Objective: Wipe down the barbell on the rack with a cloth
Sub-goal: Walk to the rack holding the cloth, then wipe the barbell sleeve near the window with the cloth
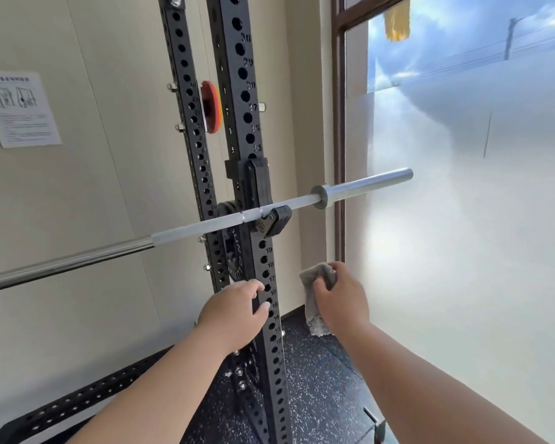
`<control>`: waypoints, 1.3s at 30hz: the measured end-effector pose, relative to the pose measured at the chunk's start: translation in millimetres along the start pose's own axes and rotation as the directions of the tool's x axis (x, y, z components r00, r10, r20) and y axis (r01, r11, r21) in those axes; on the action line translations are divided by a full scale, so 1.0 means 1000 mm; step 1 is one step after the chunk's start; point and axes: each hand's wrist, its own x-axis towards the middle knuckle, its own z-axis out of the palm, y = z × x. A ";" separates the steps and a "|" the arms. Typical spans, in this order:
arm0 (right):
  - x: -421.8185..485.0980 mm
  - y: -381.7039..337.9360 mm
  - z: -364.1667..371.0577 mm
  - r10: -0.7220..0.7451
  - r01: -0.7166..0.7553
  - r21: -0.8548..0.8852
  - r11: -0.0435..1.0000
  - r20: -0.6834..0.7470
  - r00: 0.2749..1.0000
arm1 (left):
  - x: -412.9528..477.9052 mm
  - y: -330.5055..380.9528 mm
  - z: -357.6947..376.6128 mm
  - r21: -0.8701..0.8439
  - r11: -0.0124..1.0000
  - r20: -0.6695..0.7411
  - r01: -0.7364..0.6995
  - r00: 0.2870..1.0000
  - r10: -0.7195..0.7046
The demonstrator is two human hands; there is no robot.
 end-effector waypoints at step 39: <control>0.233 0.040 0.008 -0.011 0.053 0.142 0.989 -0.280 0.960 | 0.263 0.091 -0.010 0.288 0.931 -0.352 -0.224 0.879 0.320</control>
